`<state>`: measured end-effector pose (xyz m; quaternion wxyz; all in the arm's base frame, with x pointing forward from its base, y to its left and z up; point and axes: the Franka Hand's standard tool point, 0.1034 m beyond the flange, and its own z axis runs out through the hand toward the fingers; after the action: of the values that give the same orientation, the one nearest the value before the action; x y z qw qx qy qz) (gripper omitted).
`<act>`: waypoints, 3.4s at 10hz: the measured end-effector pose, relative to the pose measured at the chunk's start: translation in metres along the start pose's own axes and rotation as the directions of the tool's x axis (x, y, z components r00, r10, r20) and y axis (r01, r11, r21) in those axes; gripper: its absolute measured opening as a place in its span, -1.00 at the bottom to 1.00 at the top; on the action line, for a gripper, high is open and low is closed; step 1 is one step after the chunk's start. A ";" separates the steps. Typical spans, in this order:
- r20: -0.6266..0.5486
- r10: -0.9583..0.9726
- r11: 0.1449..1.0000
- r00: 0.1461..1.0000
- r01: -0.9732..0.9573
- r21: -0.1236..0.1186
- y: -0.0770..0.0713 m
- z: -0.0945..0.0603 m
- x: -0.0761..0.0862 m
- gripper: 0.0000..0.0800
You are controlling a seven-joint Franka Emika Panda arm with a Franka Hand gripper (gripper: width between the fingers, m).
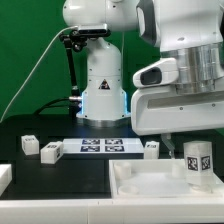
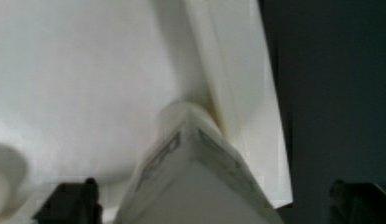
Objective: Assemble one leg
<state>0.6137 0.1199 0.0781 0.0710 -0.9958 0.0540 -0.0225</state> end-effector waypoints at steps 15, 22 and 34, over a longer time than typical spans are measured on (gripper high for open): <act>-0.050 0.006 1.000 0.999 -0.006 0.008 0.006 0.003 0.008 -0.28; -0.021 0.805 0.593 0.593 -0.802 0.072 0.010 0.004 0.010 -0.27; 0.008 0.048 0.997 0.999 -0.047 -0.062 -0.004 0.006 0.001 0.62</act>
Offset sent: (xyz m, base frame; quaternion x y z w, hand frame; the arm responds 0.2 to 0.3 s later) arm -0.0073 -0.0040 0.0001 0.0041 0.0303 -0.2093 0.9774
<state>0.6150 0.1244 0.0731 0.0410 -0.9960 0.0779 -0.0144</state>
